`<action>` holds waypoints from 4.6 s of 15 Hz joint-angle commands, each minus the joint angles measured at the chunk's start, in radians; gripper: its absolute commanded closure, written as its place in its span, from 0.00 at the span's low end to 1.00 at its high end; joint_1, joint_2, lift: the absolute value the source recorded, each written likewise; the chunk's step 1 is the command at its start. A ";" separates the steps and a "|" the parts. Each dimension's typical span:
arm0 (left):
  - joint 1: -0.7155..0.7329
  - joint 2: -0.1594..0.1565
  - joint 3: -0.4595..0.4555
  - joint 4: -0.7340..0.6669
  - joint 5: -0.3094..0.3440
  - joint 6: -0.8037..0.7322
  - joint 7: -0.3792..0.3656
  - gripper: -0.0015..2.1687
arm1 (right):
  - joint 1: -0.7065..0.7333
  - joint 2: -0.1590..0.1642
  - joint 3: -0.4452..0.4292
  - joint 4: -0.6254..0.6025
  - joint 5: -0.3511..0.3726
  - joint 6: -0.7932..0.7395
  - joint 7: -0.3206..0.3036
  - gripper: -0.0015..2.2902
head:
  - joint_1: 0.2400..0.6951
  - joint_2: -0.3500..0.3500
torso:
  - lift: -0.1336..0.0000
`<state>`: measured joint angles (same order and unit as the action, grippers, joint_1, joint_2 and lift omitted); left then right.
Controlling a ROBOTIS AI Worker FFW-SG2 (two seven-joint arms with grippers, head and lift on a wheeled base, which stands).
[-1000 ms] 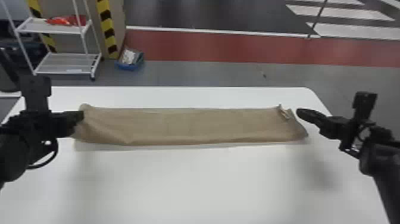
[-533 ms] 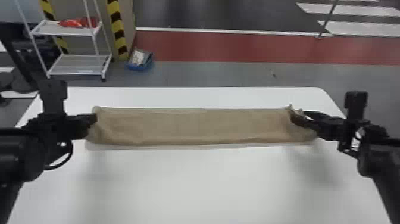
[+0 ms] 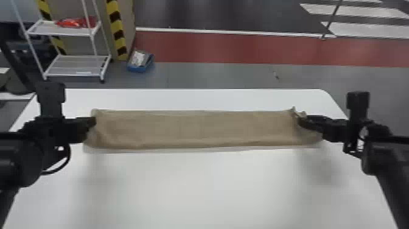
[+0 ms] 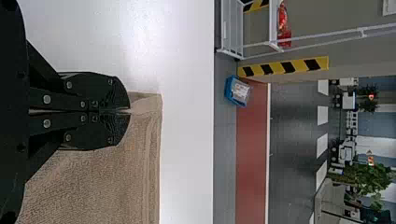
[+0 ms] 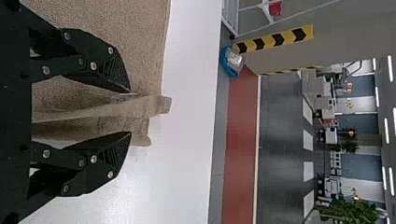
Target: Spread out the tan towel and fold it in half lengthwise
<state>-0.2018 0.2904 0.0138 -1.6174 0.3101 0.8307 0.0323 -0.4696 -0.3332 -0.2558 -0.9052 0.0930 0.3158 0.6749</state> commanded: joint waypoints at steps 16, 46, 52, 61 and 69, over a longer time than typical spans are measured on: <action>0.018 0.001 0.005 -0.038 0.000 -0.015 0.009 0.57 | 0.072 -0.017 -0.102 -0.098 -0.075 0.082 0.022 0.65 | 1.00 0.34 | 0.04; 0.005 -0.002 -0.032 0.086 -0.003 -0.224 -0.012 0.57 | 0.098 -0.013 -0.151 -0.124 -0.153 0.018 -0.014 0.65 | 1.00 0.30 | 0.04; -0.007 -0.002 -0.051 0.137 -0.008 -0.261 -0.017 0.57 | 0.094 -0.012 -0.145 -0.115 -0.151 0.006 -0.031 0.65 | 1.00 0.30 | 0.04; -0.024 -0.004 -0.081 0.169 -0.034 -0.267 -0.025 0.57 | 0.085 -0.015 -0.145 -0.069 -0.150 -0.028 -0.055 0.65 | 1.00 0.28 | 0.04; 0.052 0.012 -0.054 -0.001 -0.049 -0.212 -0.022 0.12 | 0.117 -0.017 -0.138 -0.138 -0.159 0.006 -0.077 0.01 | 1.00 0.27 | 0.04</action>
<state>-0.1647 0.2991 -0.0525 -1.5738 0.2639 0.5946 0.0108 -0.3618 -0.3485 -0.3924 -1.0163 -0.0652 0.3015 0.5983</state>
